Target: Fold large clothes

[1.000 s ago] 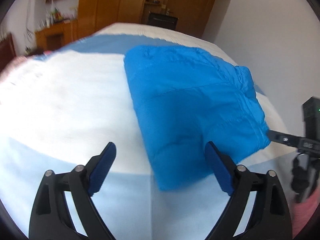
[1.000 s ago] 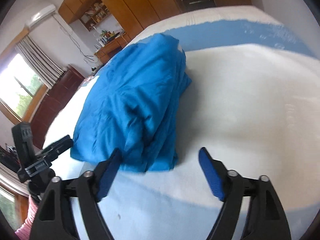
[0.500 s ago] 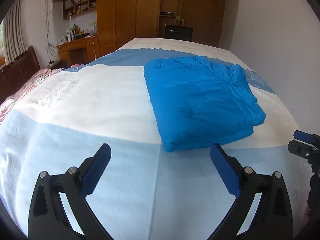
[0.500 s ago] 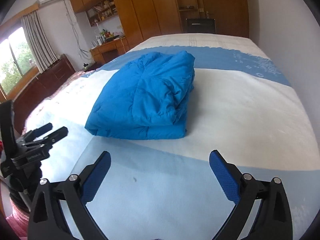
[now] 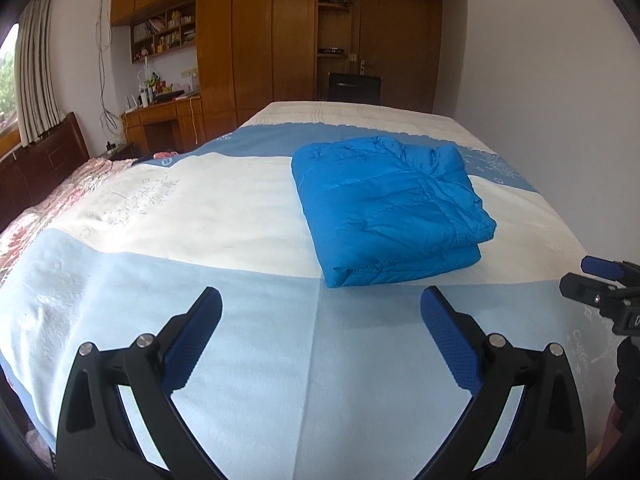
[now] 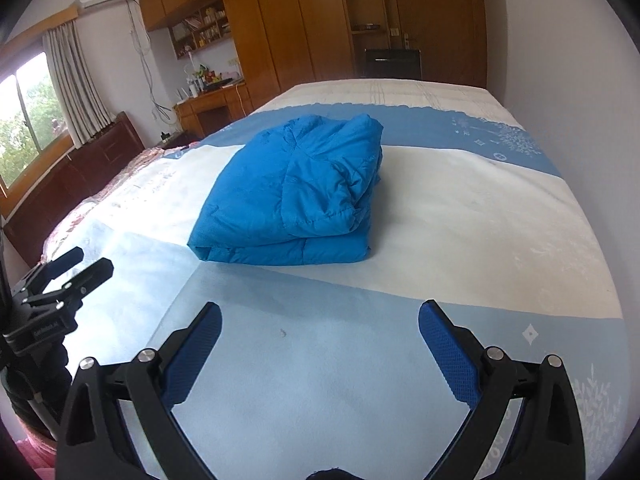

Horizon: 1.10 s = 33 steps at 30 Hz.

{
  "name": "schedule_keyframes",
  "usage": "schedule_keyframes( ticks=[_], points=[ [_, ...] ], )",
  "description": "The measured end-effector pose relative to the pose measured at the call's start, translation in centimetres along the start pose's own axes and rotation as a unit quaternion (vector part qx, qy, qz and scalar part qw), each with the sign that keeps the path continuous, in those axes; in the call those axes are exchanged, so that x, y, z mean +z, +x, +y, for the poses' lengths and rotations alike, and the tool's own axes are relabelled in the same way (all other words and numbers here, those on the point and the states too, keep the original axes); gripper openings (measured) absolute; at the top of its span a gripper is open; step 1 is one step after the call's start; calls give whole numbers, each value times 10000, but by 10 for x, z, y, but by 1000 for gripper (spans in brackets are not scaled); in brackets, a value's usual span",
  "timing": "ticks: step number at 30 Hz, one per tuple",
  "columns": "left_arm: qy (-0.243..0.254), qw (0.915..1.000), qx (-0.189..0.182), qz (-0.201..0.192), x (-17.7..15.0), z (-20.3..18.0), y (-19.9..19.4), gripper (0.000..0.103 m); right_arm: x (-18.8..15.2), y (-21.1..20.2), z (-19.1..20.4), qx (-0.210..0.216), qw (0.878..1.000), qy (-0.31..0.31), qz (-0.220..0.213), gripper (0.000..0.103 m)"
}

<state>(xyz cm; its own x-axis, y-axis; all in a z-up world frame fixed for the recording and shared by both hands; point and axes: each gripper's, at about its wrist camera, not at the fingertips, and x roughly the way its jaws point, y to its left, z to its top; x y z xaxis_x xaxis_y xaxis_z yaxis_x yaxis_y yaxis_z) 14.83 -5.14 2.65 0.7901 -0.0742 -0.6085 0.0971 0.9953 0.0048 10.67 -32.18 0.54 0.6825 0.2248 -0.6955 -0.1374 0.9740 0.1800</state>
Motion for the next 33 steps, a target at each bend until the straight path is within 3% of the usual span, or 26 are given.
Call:
schedule_keyframes(
  ticks=[33],
  points=[
    [42,9999,116,69,-11,5,-13,99,-6,-5,10,-2,9998,-195,26,99]
  ],
)
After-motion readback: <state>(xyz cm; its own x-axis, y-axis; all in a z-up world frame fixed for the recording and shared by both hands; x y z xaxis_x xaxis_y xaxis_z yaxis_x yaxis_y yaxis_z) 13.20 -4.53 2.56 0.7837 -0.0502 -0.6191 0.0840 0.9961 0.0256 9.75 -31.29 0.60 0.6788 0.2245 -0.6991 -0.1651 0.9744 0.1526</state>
